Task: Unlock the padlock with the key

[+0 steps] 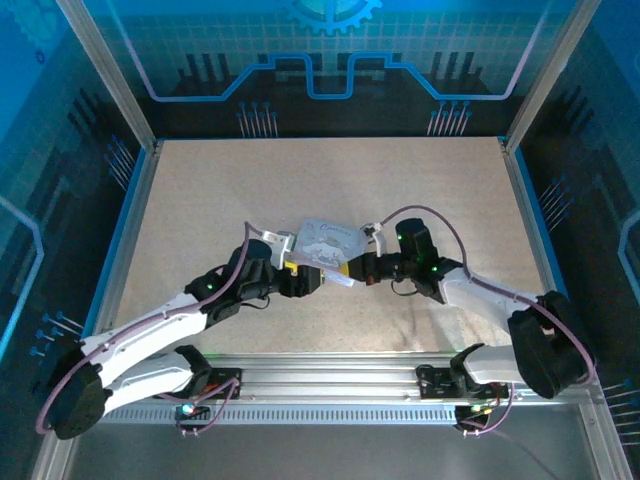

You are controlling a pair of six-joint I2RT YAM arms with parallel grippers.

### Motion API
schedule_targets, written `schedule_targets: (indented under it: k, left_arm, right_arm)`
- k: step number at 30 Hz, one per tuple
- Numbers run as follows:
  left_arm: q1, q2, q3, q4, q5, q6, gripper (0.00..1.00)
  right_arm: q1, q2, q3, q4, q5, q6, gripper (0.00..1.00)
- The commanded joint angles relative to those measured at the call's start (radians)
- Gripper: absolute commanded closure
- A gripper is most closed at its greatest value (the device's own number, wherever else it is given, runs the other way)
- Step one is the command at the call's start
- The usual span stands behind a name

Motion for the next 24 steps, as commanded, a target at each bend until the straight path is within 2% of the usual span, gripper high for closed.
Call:
schedule_targets:
  k: [1, 12, 24]
  left_arm:
    - [0.005, 0.058, -0.009, -0.01, -0.023, 0.027, 0.16]
    - [0.005, 0.247, 0.0, 0.106, -0.007, 0.023, 0.16]
    - [0.005, 0.292, -0.031, 0.205, -0.032, 0.016, 0.16]
  right_arm:
    - [-0.03, 0.055, 0.054, -0.006, -0.013, -0.005, 0.97]
    - [-0.047, 0.232, 0.164, -0.021, 0.02, 0.016, 0.97]
    - [-0.045, 0.272, 0.117, -0.088, 0.06, 0.006, 0.96]
